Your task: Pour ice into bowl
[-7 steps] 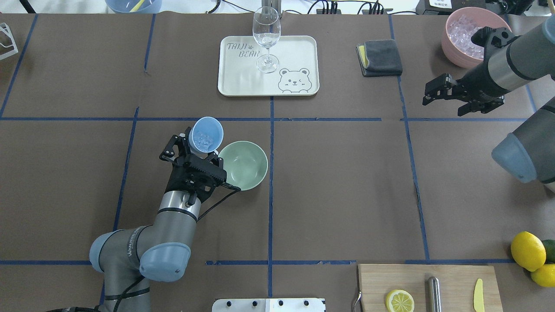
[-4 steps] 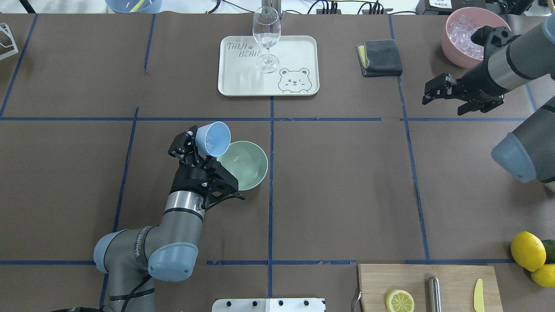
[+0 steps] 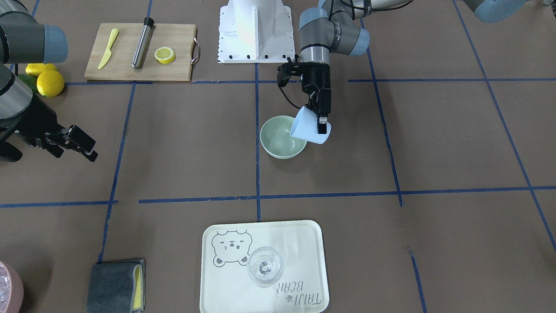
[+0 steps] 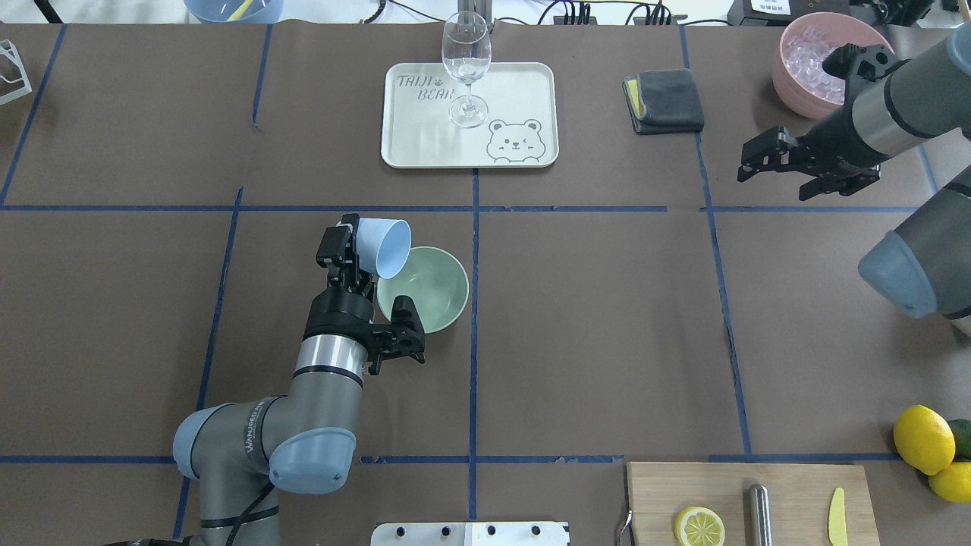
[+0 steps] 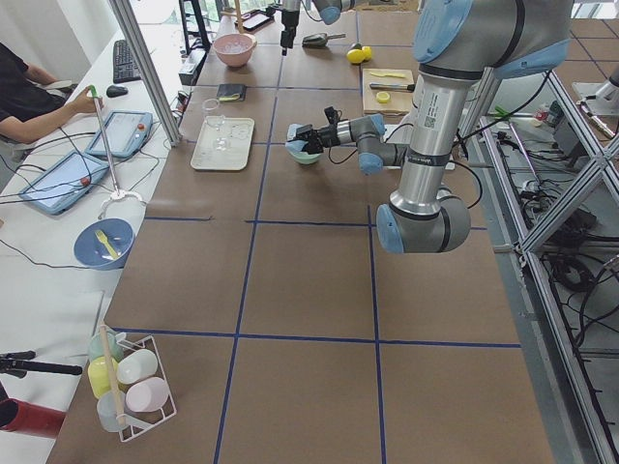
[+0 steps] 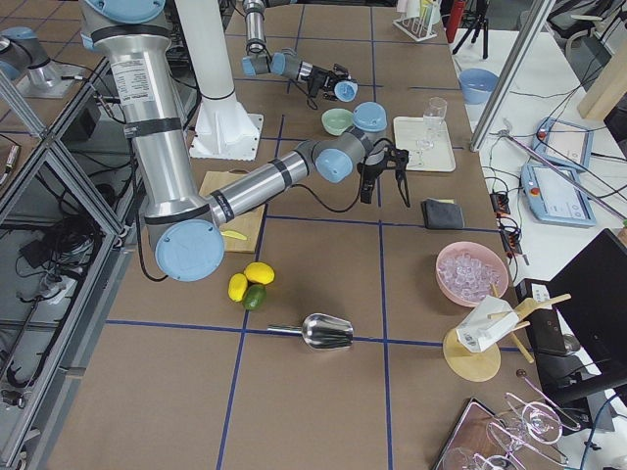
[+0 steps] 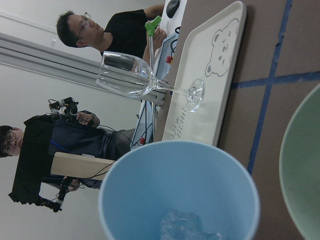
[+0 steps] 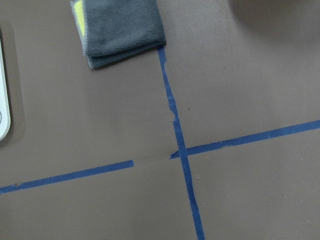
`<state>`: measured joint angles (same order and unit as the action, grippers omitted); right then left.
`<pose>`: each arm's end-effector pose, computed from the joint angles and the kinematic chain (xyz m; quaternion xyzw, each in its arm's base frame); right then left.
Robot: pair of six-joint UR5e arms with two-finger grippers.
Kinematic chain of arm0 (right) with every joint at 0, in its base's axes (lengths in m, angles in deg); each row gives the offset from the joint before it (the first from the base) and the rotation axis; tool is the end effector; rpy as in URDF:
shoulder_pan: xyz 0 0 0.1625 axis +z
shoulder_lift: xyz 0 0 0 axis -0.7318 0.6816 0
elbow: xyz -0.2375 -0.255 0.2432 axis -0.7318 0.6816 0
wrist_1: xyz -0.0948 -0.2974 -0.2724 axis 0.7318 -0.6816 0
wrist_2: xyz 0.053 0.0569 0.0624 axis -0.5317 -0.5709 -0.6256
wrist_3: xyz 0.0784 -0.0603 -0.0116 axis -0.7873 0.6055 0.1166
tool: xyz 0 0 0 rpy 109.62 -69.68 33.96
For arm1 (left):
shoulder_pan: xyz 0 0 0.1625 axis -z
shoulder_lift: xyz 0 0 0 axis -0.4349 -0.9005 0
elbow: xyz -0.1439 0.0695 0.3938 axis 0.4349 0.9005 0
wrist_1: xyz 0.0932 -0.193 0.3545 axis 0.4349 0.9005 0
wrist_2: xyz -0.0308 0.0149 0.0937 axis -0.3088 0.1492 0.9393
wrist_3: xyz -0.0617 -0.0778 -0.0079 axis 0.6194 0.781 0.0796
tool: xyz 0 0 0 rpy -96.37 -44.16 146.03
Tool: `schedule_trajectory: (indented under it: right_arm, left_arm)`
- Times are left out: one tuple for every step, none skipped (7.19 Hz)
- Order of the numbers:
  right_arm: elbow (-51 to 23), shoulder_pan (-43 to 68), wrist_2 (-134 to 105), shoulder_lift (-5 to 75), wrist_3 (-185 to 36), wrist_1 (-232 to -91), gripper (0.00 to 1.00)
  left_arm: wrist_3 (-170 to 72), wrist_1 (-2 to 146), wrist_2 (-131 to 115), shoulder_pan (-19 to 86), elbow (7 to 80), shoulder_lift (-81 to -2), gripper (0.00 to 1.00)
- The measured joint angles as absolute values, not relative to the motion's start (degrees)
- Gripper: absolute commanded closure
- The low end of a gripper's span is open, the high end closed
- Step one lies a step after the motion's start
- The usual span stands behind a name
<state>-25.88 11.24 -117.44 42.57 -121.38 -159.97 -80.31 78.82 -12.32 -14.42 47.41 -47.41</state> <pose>-0.2354 -0.5230 0.3904 0.0184 -0.4466 0.1332 0.8846 0.5483 -0.3376 0.2795 0.6155 -0.1565 0.3418 0.6927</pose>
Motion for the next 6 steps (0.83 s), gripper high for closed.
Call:
schedule_trajectory:
  right_arm:
    - [-25.9,11.2,-117.4,42.5,-121.4,-160.0,0.00]
    - [-25.9,11.2,-117.4,42.5,-121.4,-160.0,0.00]
    - [-26.0,11.2,-117.4,42.5,-121.4,-160.0,0.00]
    - [-26.0,11.2,-117.5,42.5,-121.4,-160.0,0.00]
    - [-26.0,11.2,-117.5,42.5,-121.5,-160.0,0.00]
    - [-26.0,11.2,-117.5,42.4,-121.5,-160.0,0.00]
  left_arm:
    - [-85.5,78.8,-12.0,-14.4,47.1,-48.0,1.00]
    - [-89.7,78.8,-11.6,-14.4,46.8,-48.4,1.00]
    - [-93.4,78.8,-11.2,-14.4,46.4,-48.5,1.00]
    - [-96.9,78.8,-11.0,-14.5,46.0,-48.6,1.00]
    - [-100.0,78.8,-10.8,-14.6,45.8,-48.6,1.00]
    - [-103.5,78.7,-10.6,-14.7,45.8,-48.6,1.00]
